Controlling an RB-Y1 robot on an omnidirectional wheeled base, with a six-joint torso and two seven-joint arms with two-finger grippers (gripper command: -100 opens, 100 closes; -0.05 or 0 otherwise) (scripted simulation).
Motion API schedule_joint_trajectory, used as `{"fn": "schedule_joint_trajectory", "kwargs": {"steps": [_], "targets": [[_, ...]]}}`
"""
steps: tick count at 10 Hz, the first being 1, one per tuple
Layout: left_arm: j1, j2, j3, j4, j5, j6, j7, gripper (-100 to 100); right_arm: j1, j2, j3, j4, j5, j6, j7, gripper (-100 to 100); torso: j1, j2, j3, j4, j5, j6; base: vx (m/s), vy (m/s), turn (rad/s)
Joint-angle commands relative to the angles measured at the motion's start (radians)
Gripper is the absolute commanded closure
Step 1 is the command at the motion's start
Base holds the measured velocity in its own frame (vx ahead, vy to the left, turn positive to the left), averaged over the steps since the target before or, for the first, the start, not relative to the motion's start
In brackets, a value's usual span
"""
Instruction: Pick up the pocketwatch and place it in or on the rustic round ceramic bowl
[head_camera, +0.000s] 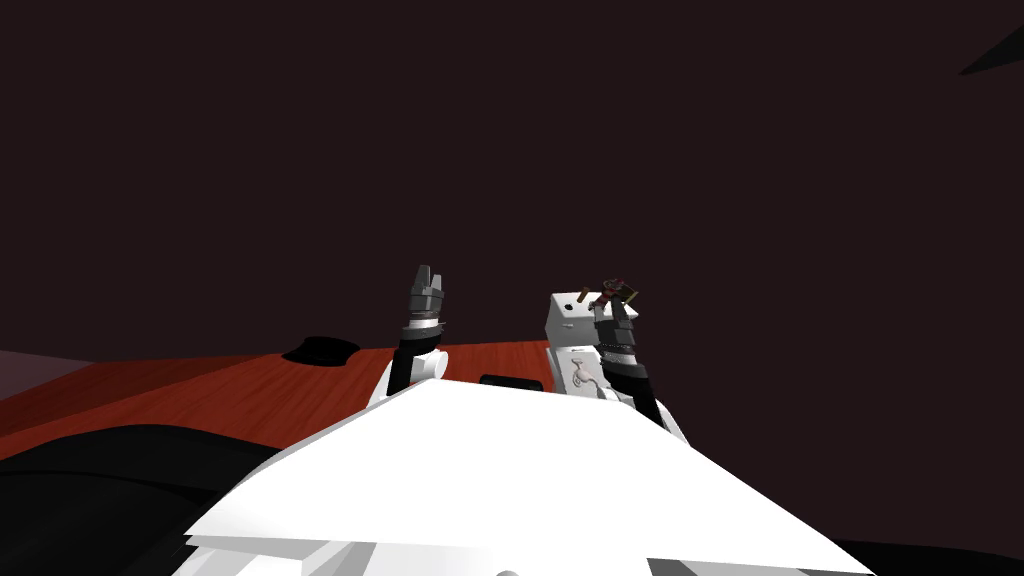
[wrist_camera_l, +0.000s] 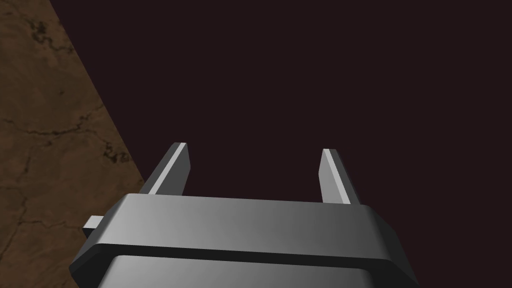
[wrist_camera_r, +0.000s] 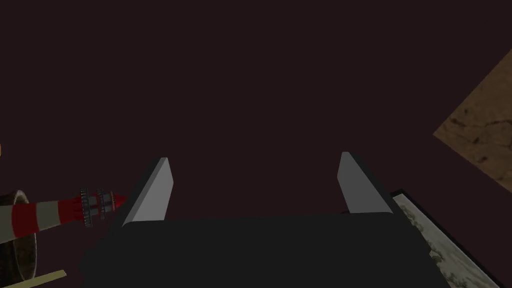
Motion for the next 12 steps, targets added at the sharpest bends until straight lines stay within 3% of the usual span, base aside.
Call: {"fn": "schedule_joint_trajectory", "kwargs": {"steps": [1, 2, 6, 7, 12], "targets": [[0.0, 0.0, 0.0, 0.0, 0.0, 0.0, 0.0, 0, 0.031, -0.021, 0.003, 0.02, 0.025, 0.012, -0.002, -100, 0.0, 0.0, 0.0, 0.0, 0.0, 0.0, -0.091, -0.054, -0.001], [0.0, 0.0, 0.0, 0.0, 0.0, 0.0, 0.0, 0, 0.067, -0.051, 0.001, 0.053, 0.053, 0.021, -0.006, -100, 0.0, 0.0, 0.0, 0.0, 0.0, 0.0, -0.087, -0.063, 0.007], [0.0, 0.0, 0.0, 0.0, 0.0, 0.0, 0.0, 0, 0.135, -0.114, -0.005, 0.117, 0.108, 0.044, -0.005, -100, 0.0, 0.0, 0.0, 0.0, 0.0, 0.0, -0.077, -0.065, 0.01], [0.0, 0.0, 0.0, 0.0, 0.0, 0.0, 0.0, 0, 0.165, -0.152, -0.007, 0.147, 0.136, 0.059, 0.003, -100, 0.001, -0.002, -0.001, 0.0, 0.0, 0.0, -0.031, -0.027, 0.017], [0.0, 0.0, 0.0, 0.0, 0.0, 0.0, 0.0, 0, 0.223, -0.271, -0.009, 0.215, 0.205, 0.11, 0.049, -100, 0.006, -0.009, -0.005, -0.002, 0.001, 0.0, 0.023, 0.02, 0.009]]}}
